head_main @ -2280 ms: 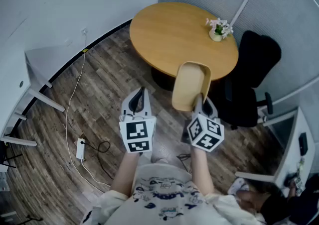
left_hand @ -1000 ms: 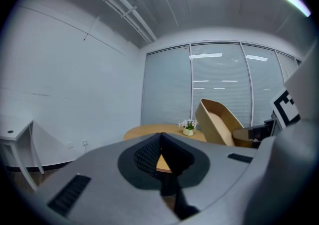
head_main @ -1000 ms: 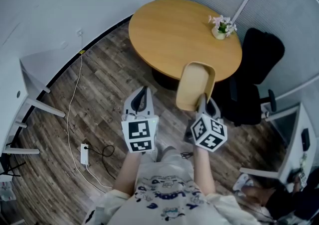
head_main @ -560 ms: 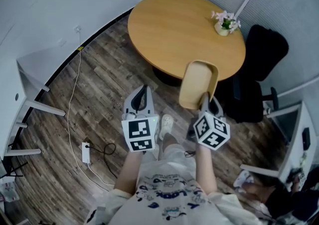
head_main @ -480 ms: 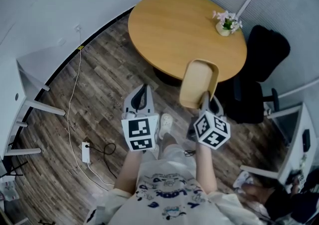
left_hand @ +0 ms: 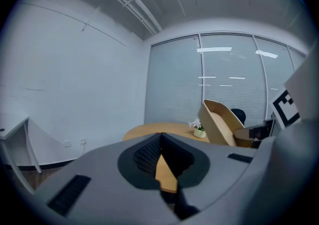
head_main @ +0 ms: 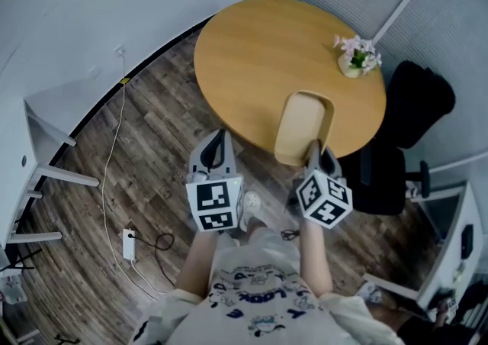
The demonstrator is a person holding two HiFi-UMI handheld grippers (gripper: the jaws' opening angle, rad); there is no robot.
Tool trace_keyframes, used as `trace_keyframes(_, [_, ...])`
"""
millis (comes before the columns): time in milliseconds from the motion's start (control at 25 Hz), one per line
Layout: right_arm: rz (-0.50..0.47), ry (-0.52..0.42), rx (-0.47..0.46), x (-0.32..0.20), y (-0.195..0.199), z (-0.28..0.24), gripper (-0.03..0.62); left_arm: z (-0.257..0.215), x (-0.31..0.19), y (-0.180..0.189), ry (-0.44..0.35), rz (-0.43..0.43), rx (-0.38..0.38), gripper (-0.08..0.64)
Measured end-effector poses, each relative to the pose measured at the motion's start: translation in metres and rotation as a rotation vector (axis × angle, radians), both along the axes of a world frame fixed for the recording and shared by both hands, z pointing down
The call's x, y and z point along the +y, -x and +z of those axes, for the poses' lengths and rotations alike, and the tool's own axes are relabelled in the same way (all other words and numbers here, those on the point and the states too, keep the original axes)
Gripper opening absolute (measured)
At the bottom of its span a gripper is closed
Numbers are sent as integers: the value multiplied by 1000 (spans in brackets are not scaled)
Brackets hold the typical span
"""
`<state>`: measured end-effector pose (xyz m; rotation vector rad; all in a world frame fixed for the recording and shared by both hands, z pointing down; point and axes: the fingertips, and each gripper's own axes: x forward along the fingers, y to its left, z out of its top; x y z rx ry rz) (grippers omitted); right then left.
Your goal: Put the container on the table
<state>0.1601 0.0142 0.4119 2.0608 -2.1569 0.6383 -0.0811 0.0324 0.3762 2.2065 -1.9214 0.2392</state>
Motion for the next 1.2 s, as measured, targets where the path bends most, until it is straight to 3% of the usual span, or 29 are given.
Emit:
trace_keyframes(520, [-64,30,2,-137,-12,2,6,-4,-121,-12,17,-66,-2,3])
trace_keyframes(1200, [-40,123,-4,-216,-19,42,6,31,-212,-23,100,-34,-10,3])
